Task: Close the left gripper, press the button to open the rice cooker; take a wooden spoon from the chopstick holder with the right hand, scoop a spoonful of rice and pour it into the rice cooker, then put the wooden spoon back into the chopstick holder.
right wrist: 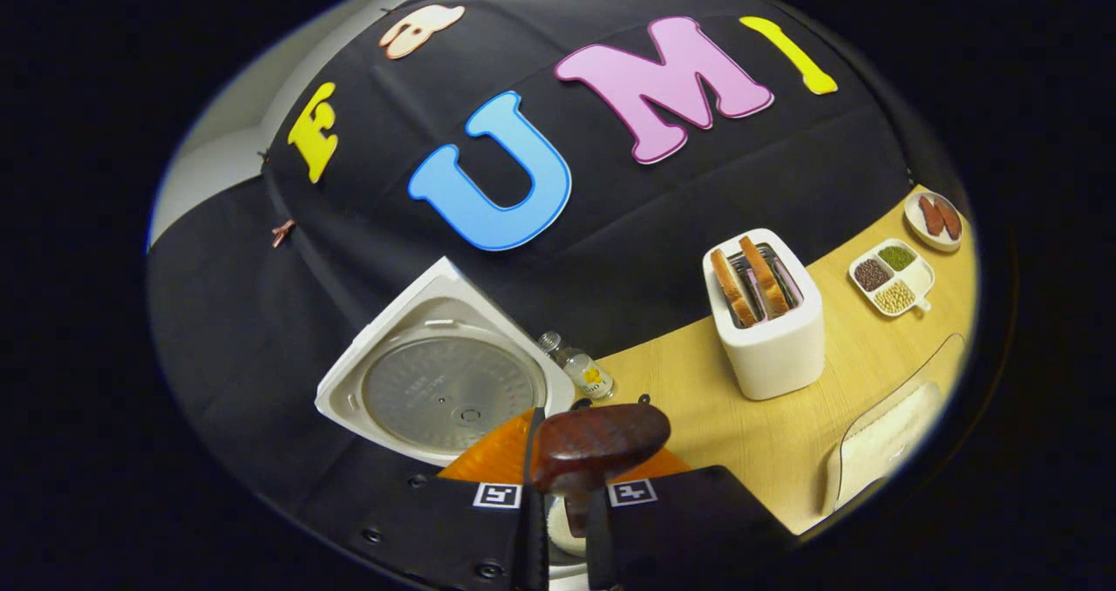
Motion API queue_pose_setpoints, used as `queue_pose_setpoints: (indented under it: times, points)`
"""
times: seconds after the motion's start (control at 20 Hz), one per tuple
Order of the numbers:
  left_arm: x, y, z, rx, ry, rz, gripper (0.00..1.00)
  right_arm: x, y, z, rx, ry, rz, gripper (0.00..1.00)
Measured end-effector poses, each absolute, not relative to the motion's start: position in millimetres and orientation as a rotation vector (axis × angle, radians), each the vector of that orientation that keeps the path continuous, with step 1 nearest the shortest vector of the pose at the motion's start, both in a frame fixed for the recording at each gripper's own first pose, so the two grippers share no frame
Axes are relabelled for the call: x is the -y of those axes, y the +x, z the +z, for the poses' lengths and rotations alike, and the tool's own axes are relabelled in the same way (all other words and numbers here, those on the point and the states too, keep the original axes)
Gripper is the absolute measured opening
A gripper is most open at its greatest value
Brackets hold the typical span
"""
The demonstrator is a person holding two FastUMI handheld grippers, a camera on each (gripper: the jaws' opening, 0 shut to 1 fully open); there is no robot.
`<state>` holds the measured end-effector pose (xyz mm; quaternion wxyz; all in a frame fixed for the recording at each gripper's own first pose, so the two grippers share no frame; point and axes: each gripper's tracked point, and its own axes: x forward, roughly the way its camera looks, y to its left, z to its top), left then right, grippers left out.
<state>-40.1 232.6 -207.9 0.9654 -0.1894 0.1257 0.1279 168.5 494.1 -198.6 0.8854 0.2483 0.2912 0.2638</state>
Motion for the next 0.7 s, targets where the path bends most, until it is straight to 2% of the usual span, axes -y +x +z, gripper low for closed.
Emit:
queue_pose_setpoints:
  times: [0.55,0.6,0.65,0.7]
  points:
    - [-220.7,-45.5,-221.6,-0.284,-0.36,0.228,0.96,-554.2,125.7,-191.7,-0.407,0.039,0.872,0.21]
    - [-219.4,-45.8,-221.6,-0.283,-0.362,0.228,0.96,-558.7,121.8,-191.8,-0.387,0.001,0.898,0.17]
    - [-218.0,-45.6,-223.3,-0.282,-0.363,0.229,0.96,-562.4,117.0,-192.4,-0.376,-0.024,0.926,0.17]
    - [-217.8,-45.5,-223.0,-0.279,-0.365,0.231,0.96,-565.3,111.5,-191.2,-0.366,-0.032,0.949,0.21]
